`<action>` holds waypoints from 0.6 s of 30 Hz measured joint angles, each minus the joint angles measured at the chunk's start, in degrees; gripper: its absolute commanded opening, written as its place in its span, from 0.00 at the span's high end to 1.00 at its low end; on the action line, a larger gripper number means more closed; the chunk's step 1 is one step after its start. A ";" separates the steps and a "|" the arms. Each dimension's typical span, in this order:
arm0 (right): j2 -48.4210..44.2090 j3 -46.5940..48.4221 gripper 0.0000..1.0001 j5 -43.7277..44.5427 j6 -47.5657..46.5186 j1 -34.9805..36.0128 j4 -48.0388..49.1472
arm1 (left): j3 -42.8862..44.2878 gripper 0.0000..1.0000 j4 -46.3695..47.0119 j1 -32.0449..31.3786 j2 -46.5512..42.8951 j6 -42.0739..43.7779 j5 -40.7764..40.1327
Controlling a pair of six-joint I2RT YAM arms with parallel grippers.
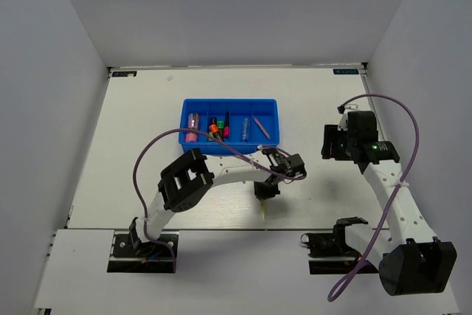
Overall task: Sort the stationery into containers
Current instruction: Grab a piece of stationery with the left arm, then place the stationery into the container
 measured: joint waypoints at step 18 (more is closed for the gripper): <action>-1.20 -2.21 1.00 -10.36 -5.62 -0.02 -0.02 | 17.81 0.99 4.76 13.77 -4.31 25.29 -2.86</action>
